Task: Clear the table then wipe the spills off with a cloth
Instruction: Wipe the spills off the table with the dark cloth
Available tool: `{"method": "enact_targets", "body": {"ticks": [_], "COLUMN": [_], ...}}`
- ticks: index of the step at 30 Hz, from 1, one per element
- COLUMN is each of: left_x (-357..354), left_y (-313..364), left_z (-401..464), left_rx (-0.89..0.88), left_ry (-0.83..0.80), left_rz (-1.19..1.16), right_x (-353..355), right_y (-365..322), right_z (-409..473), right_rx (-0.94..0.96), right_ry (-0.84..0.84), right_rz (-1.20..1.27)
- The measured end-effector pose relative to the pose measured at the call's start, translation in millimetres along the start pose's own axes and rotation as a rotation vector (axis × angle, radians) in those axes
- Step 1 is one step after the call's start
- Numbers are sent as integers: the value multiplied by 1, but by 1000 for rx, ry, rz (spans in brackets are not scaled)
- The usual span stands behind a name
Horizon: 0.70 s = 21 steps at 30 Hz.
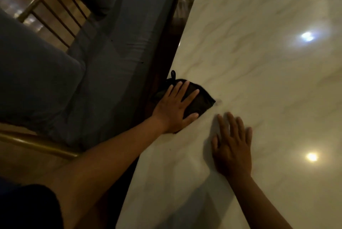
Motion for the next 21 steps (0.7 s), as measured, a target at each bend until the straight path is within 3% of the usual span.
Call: {"method": "enact_targets", "body": {"ticks": [5,9,11,14,16,18,21], "left_x": [5,0,-5,-4,-5,-4,0], "left_y": [4,-22,-33,-39,-31,-23,-14], "left_z": [-63,-26,18,76,86,71,18], "left_rx": [-504,-774,-727,-388,-268,-332,-611], "left_ry": [-8,-40,8,-5,13,27,17], "left_rz": [-110,-129,-129,-81,-56,-72,-141], "right_x": [2,6,6,4,3,4,5], "right_y": [-1,-6,-7,-11,-13,-19,-36], "right_z": [1,1,2,1,-4,-13,-25], "right_rx": [-60,-64,-68,-103,-190,-344,-541], "right_ry": [34,47,51,-3,-20,31,133], "right_rz": [-55,-111,-128,-176,-215,-219,-174]}}
Point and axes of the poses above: each hand's wrist, its own z-axis towards the middle knuckle, its own x-axis out of the back of the hand, y = z × x, the point moved 3 cm from there along z, towards the middle knuckle, and after that the axes turned 11 degrees about y, right-handed, at the moved point
